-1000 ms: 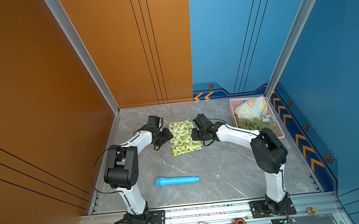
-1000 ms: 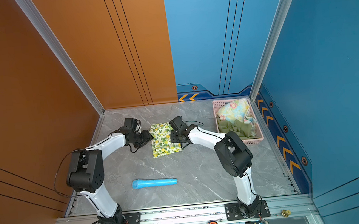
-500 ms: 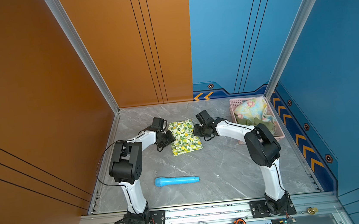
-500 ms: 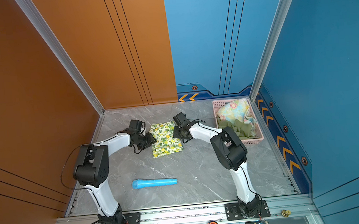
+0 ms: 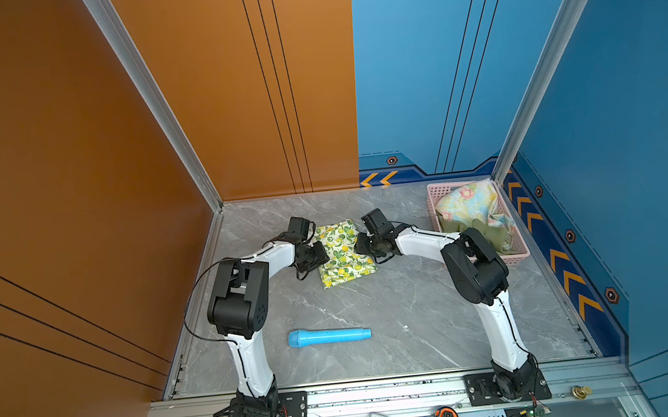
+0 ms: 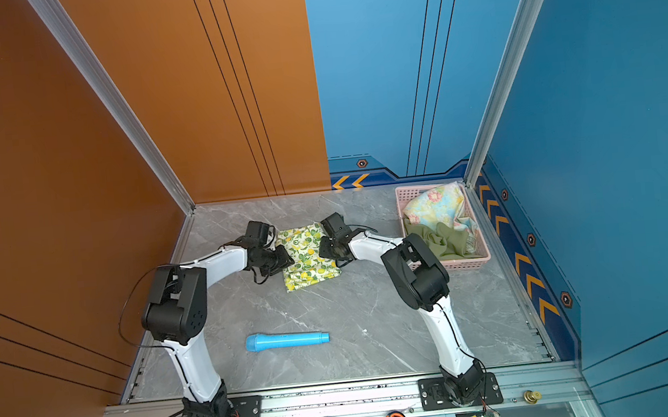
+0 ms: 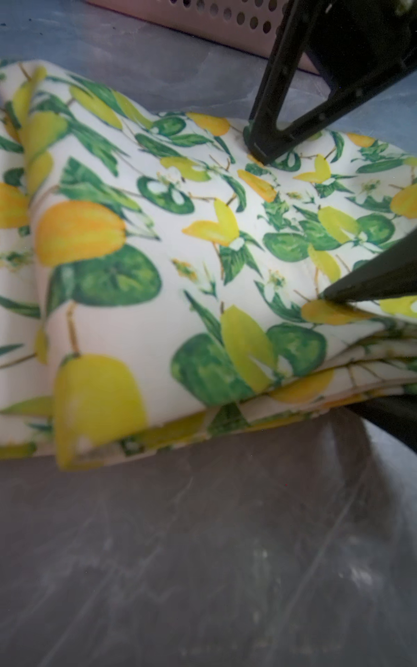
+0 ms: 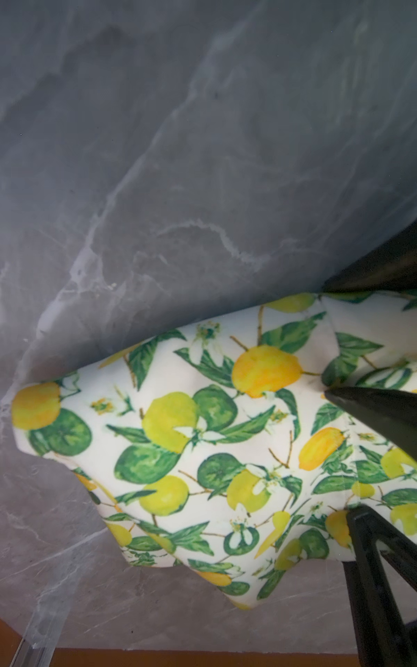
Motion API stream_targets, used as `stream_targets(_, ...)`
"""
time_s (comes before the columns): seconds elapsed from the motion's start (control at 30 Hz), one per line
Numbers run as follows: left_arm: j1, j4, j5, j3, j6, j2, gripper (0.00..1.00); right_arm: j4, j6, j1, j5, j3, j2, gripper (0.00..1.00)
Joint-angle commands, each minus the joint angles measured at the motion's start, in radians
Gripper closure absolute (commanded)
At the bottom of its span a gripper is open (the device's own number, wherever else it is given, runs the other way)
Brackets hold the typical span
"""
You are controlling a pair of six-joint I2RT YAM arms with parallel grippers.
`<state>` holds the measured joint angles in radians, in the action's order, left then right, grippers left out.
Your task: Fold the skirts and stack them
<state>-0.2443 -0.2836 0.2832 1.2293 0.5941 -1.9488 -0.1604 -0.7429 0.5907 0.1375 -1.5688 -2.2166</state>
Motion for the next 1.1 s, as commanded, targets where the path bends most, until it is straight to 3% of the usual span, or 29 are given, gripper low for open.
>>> stream_targets(0.0, -0.005, -0.02, -0.014, 0.005, -0.004, -0.063, 0.68, -0.01, -0.039, 0.019, 0.049, -0.028, -0.064, 0.57)
stream_targets(0.13, 0.008, 0.014, -0.014, 0.011, 0.026, -0.079, 0.99, -0.014, -0.045, 0.02, 0.05, -0.044, -0.073, 0.57)
stream_targets(0.17, 0.015, 0.031, -0.014, 0.005, 0.041, -0.077, 1.0, -0.015, -0.044, 0.016, 0.048, -0.043, -0.068, 0.57)
stream_targets(0.6, 0.255, 0.28, -0.077, -0.122, 0.297, 0.029, 1.0, -0.06, 0.031, -0.039, -0.063, 0.084, 0.186, 0.41)
stream_targets(1.07, 0.427, 0.453, -0.376, -0.102, 0.644, -0.003, 1.0, -0.07, 0.181, 0.002, -0.153, 0.111, 0.348, 0.33)
